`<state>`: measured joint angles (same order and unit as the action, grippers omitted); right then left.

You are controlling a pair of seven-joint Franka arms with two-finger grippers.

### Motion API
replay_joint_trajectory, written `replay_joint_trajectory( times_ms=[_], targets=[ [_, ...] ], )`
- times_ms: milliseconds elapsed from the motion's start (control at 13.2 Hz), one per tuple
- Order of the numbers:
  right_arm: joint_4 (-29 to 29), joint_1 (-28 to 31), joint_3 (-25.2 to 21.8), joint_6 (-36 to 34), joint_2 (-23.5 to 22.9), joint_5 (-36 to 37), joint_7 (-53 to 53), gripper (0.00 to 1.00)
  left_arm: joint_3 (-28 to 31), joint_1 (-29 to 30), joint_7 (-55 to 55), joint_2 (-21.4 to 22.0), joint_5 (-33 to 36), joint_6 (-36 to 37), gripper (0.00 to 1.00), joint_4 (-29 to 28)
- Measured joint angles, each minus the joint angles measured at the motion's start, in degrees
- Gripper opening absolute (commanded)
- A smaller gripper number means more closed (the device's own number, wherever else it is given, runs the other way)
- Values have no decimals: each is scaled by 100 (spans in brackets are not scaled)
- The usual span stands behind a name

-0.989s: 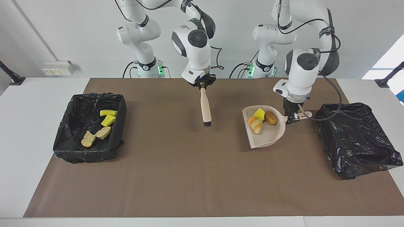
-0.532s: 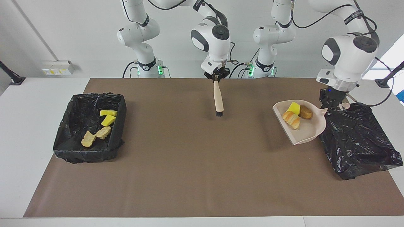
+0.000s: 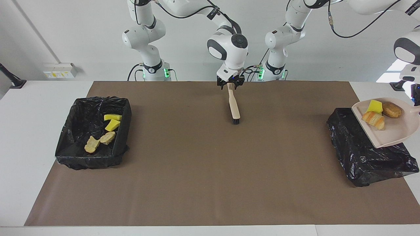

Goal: Sweep and dump trash in bin

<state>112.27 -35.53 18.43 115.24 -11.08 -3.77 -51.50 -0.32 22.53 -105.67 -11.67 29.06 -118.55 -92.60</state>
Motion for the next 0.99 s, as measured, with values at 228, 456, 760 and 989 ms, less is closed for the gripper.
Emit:
replay_joint_trajectory(
  times_ms=[228, 456, 760, 989],
  targets=[
    [-379, 607, -23, -573, 314, 48, 611, 100, -10, -111, 693, -128, 978, 0, 0, -12],
    [-596, 1277, -52, -1272, 717, 49, 1618, 100, -11, -266, 1097, -172, 1523, 32, 0, -14],
    [-1156, 1980, -85, -2012, 800, 195, 2818, 100, -8, -298, 1527, -175, 2099, 137, 0, -65],
    [-1422, 2685, -126, -2367, 875, 234, 3831, 100, -9, -357, 1794, -161, 2539, 235, 0, -57]
  ],
)
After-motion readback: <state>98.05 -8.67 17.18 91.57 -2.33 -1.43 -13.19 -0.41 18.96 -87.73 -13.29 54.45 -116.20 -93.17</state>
